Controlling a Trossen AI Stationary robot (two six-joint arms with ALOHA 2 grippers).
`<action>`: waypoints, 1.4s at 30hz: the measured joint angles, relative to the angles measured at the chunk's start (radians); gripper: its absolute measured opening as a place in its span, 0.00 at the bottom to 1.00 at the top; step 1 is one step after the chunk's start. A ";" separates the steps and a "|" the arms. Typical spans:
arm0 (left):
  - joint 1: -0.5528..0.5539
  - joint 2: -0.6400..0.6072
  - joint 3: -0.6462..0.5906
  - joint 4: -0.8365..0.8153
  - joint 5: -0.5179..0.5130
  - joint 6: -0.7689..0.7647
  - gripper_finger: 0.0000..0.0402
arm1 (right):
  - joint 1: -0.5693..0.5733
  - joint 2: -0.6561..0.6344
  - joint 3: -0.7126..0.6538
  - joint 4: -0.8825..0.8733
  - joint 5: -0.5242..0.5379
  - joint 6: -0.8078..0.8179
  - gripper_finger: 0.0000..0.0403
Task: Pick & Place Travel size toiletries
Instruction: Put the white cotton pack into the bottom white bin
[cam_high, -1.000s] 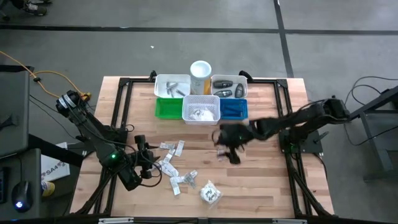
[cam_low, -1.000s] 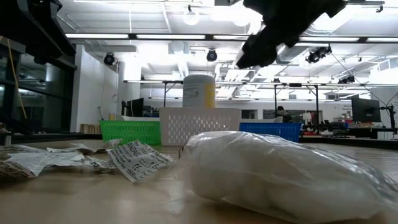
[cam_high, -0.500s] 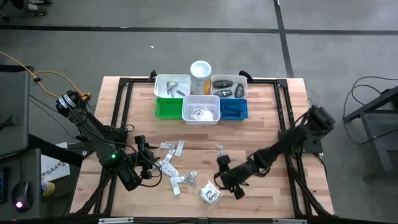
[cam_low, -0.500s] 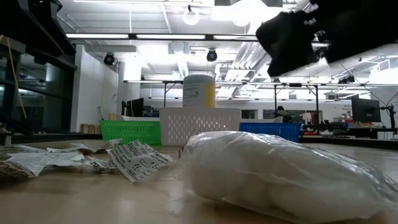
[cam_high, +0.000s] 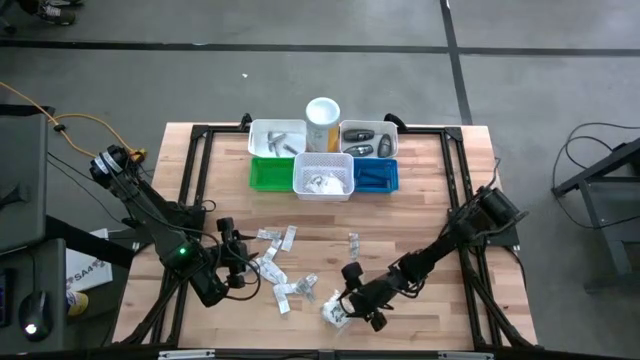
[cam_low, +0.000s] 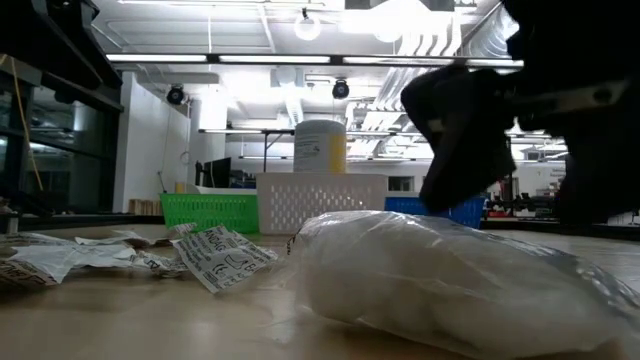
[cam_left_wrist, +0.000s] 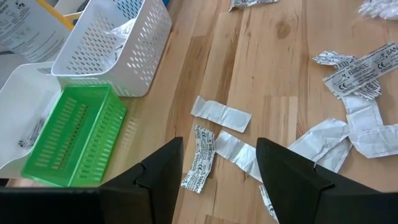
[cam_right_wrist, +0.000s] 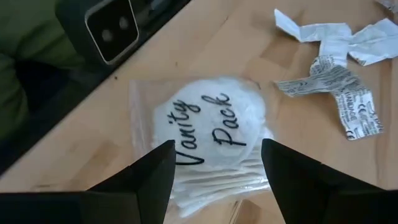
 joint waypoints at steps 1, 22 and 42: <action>0.000 0.000 0.000 0.000 0.000 0.000 0.50 | -0.001 0.009 0.000 0.009 0.003 -0.008 0.57; 0.000 0.000 0.000 -0.002 0.026 -0.026 0.50 | -0.057 0.041 0.002 -0.011 0.042 0.097 0.05; 0.156 0.001 0.000 -0.092 -0.217 -0.021 0.50 | -0.525 -0.393 0.000 -0.285 0.373 0.032 0.01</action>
